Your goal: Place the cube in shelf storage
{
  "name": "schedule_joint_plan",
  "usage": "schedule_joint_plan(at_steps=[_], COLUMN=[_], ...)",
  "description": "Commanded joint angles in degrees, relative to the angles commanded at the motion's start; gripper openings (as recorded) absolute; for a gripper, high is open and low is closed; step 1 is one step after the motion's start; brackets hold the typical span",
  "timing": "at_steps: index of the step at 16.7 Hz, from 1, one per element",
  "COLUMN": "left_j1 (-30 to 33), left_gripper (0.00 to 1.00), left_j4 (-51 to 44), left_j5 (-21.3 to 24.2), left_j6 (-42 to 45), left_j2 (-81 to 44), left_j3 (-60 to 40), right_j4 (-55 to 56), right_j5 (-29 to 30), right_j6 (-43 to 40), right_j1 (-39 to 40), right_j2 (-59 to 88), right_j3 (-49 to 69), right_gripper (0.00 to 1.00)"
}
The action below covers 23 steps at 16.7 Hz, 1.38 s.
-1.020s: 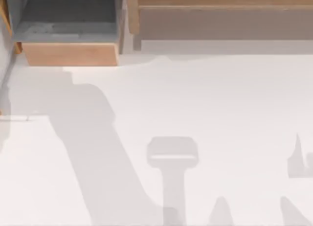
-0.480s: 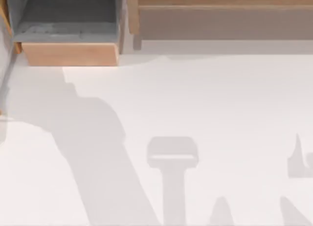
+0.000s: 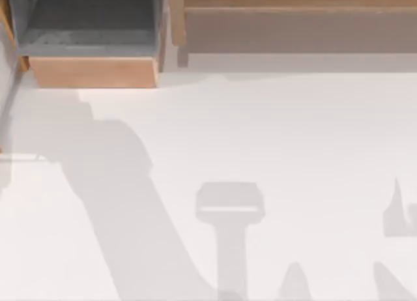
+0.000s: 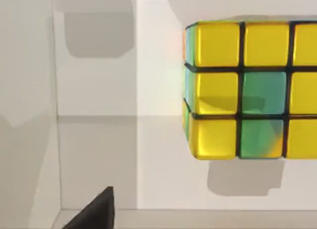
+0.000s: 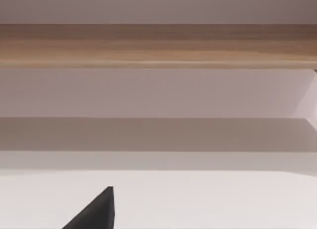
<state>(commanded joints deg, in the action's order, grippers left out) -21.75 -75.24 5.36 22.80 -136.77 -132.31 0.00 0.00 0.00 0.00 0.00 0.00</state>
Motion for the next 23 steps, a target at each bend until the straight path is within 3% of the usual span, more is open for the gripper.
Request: schedule_joint_plan(at_steps=[5, 10, 23], left_j1=[2.2, 2.5, 2.5], left_gripper=[1.0, 1.0, 0.02], left_j4=[8.4, 9.0, 9.0], left_j5=[-0.9, -1.0, -1.0], left_j6=[-2.6, -2.9, -2.9], left_j2=[-7.0, -7.6, -7.6], left_j3=[0.9, 1.0, 1.0], right_j4=[0.0, 0.0, 0.0], right_j5=[0.0, 0.0, 0.0], right_j6=[0.0, 0.0, 0.0], right_j1=[0.0, 0.0, 0.0], right_j2=[0.0, 0.0, 0.0], right_j3=[0.0, 0.0, 0.0], right_gripper=[1.0, 1.0, 1.0])
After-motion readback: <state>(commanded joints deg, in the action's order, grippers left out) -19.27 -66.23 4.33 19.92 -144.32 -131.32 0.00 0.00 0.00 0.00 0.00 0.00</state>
